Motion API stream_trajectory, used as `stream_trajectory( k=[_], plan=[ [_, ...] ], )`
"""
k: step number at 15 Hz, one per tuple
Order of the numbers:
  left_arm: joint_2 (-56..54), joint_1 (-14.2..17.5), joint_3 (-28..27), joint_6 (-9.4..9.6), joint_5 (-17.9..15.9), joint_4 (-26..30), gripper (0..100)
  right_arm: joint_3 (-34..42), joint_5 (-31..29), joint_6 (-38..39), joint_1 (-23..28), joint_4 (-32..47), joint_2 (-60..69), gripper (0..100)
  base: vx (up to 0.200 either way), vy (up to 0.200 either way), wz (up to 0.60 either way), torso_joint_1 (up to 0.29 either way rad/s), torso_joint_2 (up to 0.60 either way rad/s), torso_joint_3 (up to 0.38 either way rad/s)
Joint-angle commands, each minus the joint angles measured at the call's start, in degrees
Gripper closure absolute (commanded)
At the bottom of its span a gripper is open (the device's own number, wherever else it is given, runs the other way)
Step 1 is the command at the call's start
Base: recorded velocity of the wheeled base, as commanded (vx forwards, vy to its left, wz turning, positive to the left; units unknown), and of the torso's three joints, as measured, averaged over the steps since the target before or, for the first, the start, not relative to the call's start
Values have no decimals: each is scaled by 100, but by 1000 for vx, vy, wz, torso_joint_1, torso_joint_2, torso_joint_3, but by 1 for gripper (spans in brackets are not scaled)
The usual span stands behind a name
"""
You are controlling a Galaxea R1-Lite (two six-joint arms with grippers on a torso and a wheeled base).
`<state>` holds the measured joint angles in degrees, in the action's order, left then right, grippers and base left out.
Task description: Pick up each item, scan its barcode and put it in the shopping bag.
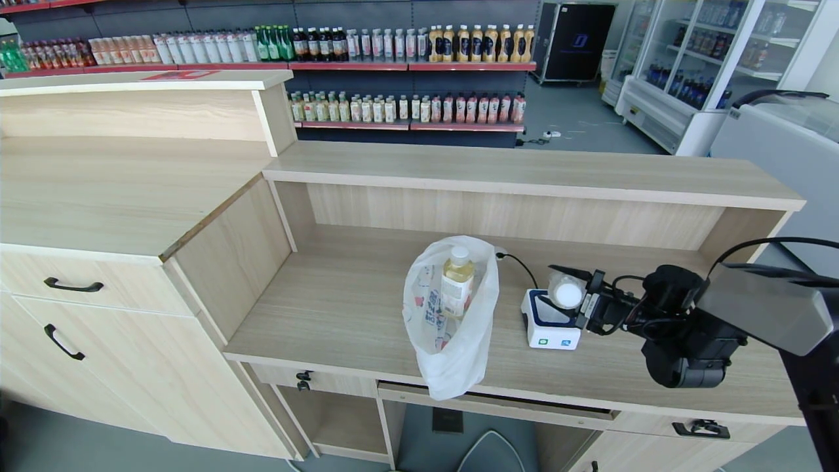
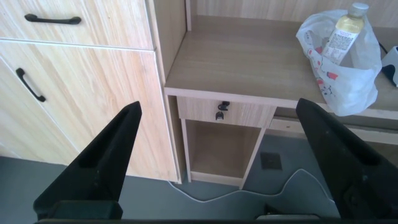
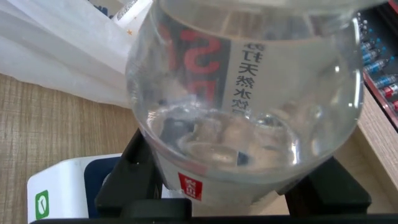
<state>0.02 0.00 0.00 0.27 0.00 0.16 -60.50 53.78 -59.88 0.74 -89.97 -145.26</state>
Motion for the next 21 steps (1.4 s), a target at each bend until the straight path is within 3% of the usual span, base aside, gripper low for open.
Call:
stream_trajectory(
  k=[1, 21],
  plan=[
    [-2, 0, 0, 0, 0, 2, 0, -120, 0, 20, -22, -3, -55, 100, 0, 0, 0, 0, 0, 0],
    [-2, 0, 0, 0, 0, 2, 0, -436, 0, 20, -241, -3, -318, 100, 0, 0, 0, 0, 0, 0]
  ],
)
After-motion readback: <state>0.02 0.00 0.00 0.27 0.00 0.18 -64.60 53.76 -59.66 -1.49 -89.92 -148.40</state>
